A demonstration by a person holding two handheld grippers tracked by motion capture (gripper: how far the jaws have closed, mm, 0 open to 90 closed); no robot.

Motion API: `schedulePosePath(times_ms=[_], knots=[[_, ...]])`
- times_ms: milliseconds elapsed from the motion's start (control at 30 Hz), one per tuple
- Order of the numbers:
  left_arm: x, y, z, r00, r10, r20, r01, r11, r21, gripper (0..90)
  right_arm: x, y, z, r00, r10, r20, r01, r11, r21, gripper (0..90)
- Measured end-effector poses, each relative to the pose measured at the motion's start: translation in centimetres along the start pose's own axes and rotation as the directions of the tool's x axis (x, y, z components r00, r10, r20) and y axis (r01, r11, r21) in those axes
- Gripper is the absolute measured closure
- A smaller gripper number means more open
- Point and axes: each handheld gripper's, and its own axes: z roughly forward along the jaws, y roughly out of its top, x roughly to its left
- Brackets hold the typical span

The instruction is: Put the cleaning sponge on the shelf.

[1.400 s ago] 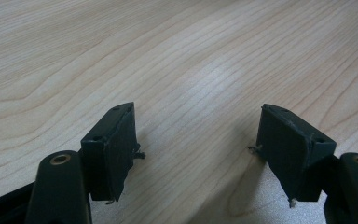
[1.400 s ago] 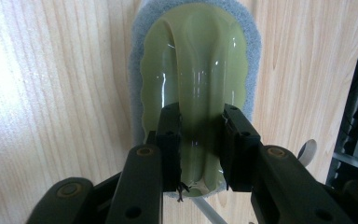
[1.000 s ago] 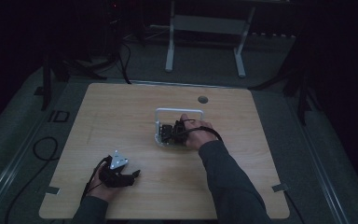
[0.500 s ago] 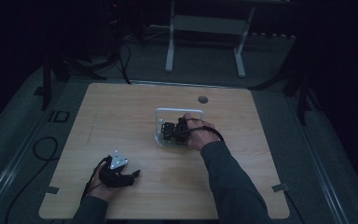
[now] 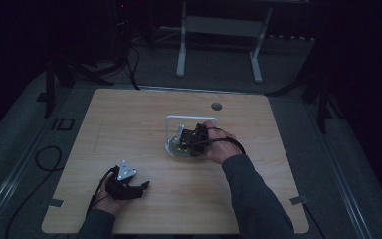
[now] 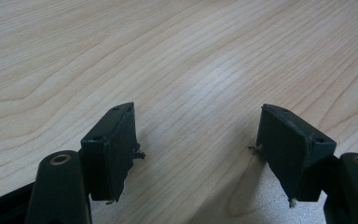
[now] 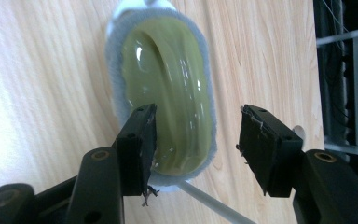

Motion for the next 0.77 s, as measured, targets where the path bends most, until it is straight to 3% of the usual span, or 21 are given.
schedulePosePath(times_ms=[233, 400, 533, 600, 767], knots=[[0.0, 0.0, 0.0, 1.0, -0.001, 0.0, 0.001, 1.0, -0.001, 29.0, 0.0, -0.4, -1.2, 0.9934, 0.096, -0.062, -0.1, 0.994, -0.052, 44.5], [0.0, 0.0, 0.0, 1.0, -0.001, -0.001, 0.001, 1.0, -0.002, 29.0, 0.1, -0.9, -1.9, 0.9756, 0.179, -0.127, -0.188, 0.98, -0.068, 44.6], [0.0, 0.0, 0.0, 1.0, -0.002, -0.001, 0.002, 1.0, -0.002, 29.0, 0.7, -1.5, -2.3, 0.9586, 0.213, -0.189, -0.23, 0.97, -0.073, 44.7], [0.0, 0.0, 0.0, 1.0, -0.002, -0.001, 0.002, 1.0, -0.002, 29.0, 0.9, -1.9, -2.5, 0.9527, 0.228, -0.201, -0.246, 0.967, -0.068, 44.7], [0.0, 0.0, 0.0, 1.0, -0.001, -0.001, 0.001, 1.0, -0.001, 29.0, 1.5, -3.2, -2.7, 0.9474, 0.254, -0.195, -0.267, 0.963, -0.045, 44.4]])
